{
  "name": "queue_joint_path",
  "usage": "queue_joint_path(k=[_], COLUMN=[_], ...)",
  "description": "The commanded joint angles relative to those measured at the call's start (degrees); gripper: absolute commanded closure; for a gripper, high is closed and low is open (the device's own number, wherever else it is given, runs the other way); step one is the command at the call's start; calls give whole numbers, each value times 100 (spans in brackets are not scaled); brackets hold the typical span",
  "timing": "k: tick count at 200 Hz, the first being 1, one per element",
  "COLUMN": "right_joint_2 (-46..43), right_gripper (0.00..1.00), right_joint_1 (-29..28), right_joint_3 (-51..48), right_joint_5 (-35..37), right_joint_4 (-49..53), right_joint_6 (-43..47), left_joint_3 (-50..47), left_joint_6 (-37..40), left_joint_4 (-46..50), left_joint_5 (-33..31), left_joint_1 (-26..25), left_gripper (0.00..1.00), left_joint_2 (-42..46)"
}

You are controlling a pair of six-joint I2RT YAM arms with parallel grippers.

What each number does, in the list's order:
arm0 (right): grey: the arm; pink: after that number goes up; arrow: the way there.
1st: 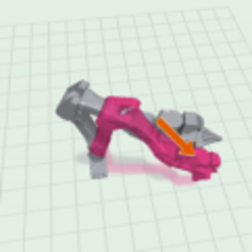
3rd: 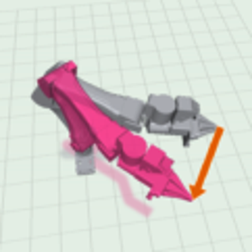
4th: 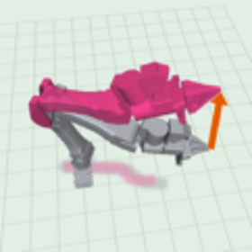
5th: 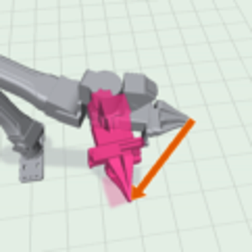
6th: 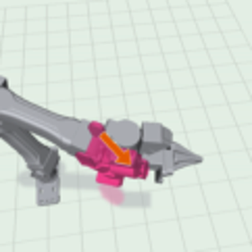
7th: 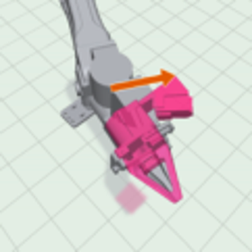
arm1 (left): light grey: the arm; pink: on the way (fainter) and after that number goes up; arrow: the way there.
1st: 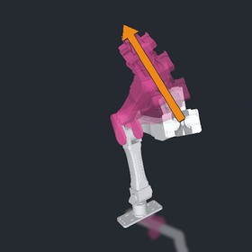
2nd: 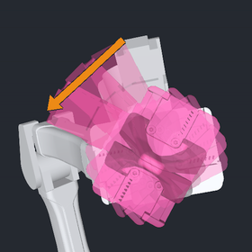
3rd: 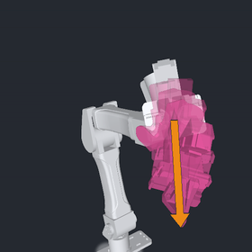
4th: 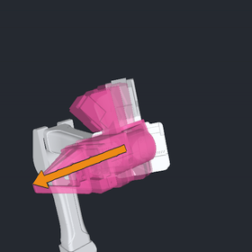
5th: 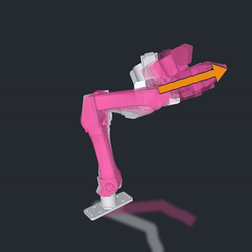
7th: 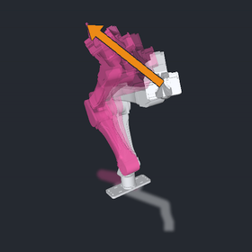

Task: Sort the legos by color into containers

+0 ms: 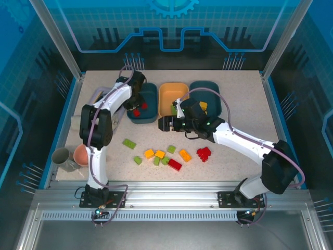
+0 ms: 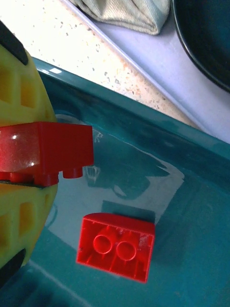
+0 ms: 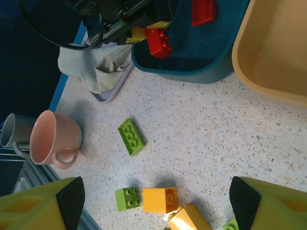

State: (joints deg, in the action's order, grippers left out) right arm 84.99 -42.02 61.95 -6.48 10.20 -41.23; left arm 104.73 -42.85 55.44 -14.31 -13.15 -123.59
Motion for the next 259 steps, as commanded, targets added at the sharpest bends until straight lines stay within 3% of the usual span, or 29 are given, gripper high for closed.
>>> queue_joint_path(k=[1, 42, 131, 182, 221, 259], right_joint_2=[172, 396, 1612, 2306, 2619, 2900], right_gripper=[18, 18, 23, 43, 44, 45], right_joint_1=[-79, -74, -441, -678, -785, -791], right_joint_3=[202, 433, 1723, 2338, 2333, 2413], right_joint_5=[2, 328, 799, 615, 477, 437], right_joint_4=[21, 788, 3529, 4577, 4562, 4447], right_joint_6=[-252, -327, -1434, -2380, -2907, -3048], left_joint_3=[434, 254, 48, -1126, -2969, -4531], left_joint_6=[189, 137, 189, 93, 137, -109], left_joint_4=[363, 380, 162, -669, -1480, -1569], left_joint_5=[-122, -159, 86, 500, 1092, 1701], left_joint_1=[49, 49, -84, -537, -940, -1067], left_gripper=[79, 74, 35, 19, 15, 11], left_joint_2=[-256, -350, 475, 2416, 4392, 6172])
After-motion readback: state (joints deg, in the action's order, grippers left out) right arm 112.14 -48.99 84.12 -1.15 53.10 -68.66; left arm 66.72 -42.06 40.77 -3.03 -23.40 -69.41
